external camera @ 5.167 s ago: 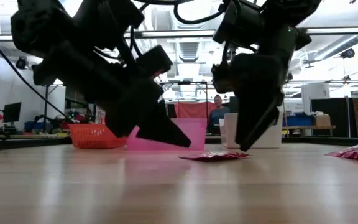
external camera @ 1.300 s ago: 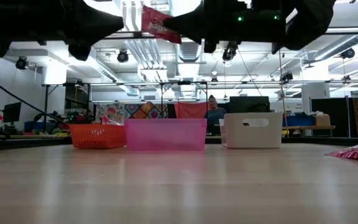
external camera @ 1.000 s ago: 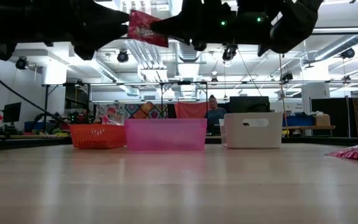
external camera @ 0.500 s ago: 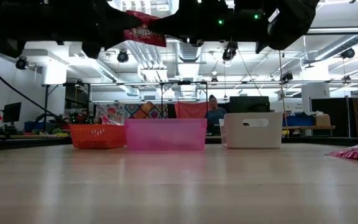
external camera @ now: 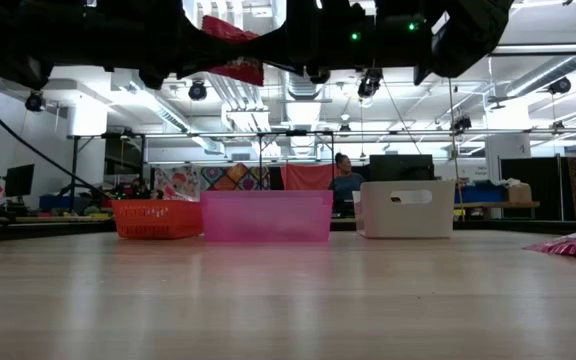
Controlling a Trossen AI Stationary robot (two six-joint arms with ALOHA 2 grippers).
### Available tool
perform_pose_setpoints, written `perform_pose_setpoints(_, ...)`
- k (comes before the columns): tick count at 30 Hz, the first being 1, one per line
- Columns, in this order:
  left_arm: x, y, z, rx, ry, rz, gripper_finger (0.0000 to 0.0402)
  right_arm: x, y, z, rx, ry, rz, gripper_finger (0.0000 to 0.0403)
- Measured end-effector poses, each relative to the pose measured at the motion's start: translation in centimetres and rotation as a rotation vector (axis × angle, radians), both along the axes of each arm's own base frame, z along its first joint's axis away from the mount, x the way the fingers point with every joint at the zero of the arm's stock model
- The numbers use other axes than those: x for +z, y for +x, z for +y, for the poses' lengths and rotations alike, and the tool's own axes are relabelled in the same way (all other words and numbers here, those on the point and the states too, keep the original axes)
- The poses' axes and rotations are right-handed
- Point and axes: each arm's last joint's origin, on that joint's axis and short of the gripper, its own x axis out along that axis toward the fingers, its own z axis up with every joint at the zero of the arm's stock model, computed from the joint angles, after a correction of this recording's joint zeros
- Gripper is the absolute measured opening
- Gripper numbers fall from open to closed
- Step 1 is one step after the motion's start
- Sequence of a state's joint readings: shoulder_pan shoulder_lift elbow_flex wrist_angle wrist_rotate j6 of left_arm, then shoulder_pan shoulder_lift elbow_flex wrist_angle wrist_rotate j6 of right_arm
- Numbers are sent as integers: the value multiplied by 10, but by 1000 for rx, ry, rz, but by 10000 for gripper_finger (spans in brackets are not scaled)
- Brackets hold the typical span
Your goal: Organize candy in baskets
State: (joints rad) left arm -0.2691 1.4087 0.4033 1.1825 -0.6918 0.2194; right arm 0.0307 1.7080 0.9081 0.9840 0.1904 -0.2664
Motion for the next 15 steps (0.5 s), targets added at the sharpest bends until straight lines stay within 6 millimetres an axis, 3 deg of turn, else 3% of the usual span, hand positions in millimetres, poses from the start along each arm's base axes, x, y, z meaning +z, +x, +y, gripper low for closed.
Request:
perform_pose_setpoints(4, 2, -4, 3, 57, -22, 14, 4, 2, -3, -2, -78, 68, 20, 75)
perform_pose_setpoints(8, 0, -11, 10, 229, -24, 117, 3, 7, -10, -6, -187, 133, 90, 91)
perform_pose_setpoints(15, 0, -34, 47, 351, -212, 263, 1, 10, -20, -8, -272, 225, 186, 97)
